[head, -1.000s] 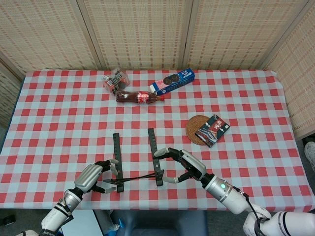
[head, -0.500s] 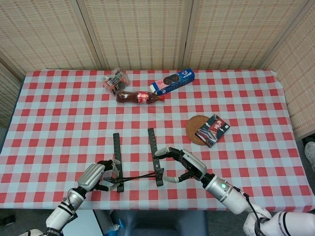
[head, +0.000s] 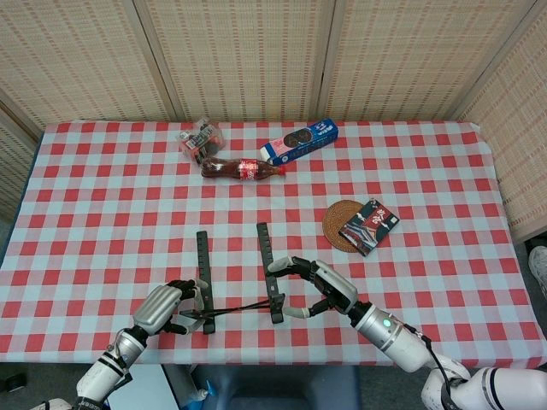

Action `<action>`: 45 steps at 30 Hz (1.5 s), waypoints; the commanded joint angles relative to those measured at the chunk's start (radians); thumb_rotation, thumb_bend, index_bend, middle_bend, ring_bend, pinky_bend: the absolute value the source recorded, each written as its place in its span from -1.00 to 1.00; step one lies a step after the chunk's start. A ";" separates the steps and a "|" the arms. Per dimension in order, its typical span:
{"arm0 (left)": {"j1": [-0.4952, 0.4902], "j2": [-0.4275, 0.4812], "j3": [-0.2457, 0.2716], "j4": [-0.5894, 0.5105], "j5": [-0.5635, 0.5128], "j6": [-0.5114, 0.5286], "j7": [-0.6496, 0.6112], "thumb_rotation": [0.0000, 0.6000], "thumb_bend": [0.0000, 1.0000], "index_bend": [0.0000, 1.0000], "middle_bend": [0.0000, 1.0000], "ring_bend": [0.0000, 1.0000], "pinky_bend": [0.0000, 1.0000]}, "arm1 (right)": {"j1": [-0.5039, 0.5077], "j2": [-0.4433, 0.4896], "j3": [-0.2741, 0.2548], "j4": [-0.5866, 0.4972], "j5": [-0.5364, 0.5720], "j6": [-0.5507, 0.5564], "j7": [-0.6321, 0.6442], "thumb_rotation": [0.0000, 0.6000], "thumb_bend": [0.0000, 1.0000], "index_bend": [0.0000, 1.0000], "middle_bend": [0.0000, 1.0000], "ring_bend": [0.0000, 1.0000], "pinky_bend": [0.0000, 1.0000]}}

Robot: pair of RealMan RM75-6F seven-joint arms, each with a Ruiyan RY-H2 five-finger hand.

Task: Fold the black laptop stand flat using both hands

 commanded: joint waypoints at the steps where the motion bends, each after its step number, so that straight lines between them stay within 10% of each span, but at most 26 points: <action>1: -0.001 -0.004 0.000 0.004 0.003 -0.002 0.003 0.83 -0.41 0.04 -0.51 -0.46 -0.53 | 0.000 0.000 0.000 -0.001 0.001 -0.001 -0.001 1.00 -0.68 -0.44 -0.41 -0.69 -0.63; 26: -0.022 0.008 0.000 0.045 0.060 -0.007 0.016 1.00 -0.27 0.15 -0.48 -0.46 -0.54 | -0.008 0.007 -0.010 -0.004 0.012 -0.015 -0.053 1.00 -0.68 -0.44 -0.41 -0.69 -0.63; 45: -0.054 0.042 0.001 0.039 0.069 -0.038 0.031 1.00 -0.27 0.15 -0.48 -0.47 -0.55 | 0.047 0.048 0.038 -0.107 0.417 -0.226 -0.822 1.00 -0.57 -0.38 -0.44 -0.69 -0.63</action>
